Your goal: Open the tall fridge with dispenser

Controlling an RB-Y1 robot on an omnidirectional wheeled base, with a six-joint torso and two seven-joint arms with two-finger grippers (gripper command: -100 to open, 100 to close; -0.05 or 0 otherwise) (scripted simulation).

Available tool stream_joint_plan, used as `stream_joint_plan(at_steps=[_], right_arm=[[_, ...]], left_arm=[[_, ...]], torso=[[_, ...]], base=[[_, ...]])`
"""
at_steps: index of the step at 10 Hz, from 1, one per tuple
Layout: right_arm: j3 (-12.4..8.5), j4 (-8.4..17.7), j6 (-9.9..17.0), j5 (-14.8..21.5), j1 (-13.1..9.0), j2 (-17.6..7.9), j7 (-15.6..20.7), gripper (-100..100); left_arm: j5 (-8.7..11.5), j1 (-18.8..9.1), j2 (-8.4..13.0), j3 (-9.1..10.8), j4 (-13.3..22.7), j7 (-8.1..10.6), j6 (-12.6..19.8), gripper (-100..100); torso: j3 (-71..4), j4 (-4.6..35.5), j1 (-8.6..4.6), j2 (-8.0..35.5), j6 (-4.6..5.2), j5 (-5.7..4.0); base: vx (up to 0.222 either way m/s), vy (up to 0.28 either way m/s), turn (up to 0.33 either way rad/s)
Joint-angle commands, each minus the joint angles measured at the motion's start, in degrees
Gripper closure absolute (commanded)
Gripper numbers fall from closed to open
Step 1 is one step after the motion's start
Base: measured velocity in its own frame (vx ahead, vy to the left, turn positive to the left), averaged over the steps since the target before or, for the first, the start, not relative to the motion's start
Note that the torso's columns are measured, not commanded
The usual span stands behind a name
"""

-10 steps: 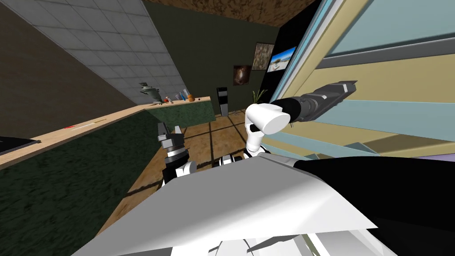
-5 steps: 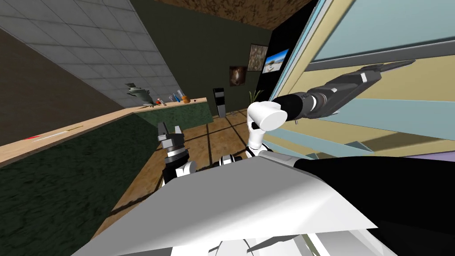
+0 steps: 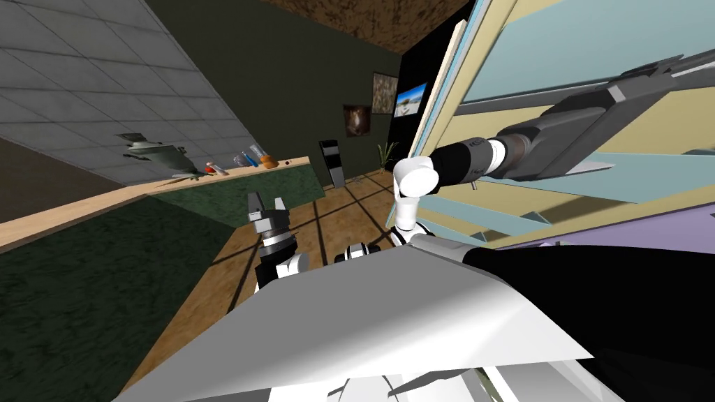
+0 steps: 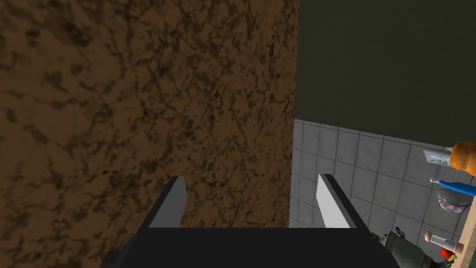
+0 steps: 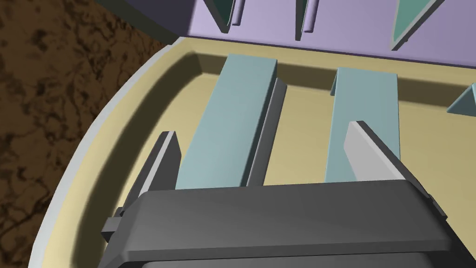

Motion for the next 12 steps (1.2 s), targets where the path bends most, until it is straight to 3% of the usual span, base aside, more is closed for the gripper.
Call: stream_joint_plan(at_steps=[1, 6, 11, 12], right_arm=[[-3.19, 3.79, 0.95, 4.97, -0.79, -1.93, 2.48, -100], [-5.81, 6.48, 1.4, 11.04, -1.34, -2.92, 4.7, -100], [-10.12, 10.32, 1.89, 18.97, -2.22, -3.87, 8.3, -100], [-10.12, 10.32, 1.89, 19.53, -2.22, -3.87, 8.3, -100]], left_arm=[[0.0, 0.0, 0.0, 0.0, 0.0, 0.0, 0.0, 0], [0.0, -0.02, 0.0, 0.0, 0.01, 0.0, 0.01, 0], [0.0, -0.03, 0.0, -0.01, 0.01, 0.0, 0.01, 0], [0.0, -0.02, 0.0, 0.0, 0.0, 0.0, 0.0, 0]], torso=[[0.03, 0.02, -0.06, 0.04, 0.0, -0.02], [0.13, 0.07, 0.08, 0.18, 0.01, 0.02], [0.07, 0.03, 0.06, 0.13, -0.05, 0.01], [0.07, 0.04, -0.03, 0.1, 0.03, 0.0]], base=[[0.27, -0.021, -0.422], [0.149, -0.012, -0.196], [0.155, -0.011, -0.247], [0.153, 0.012, -0.147]])
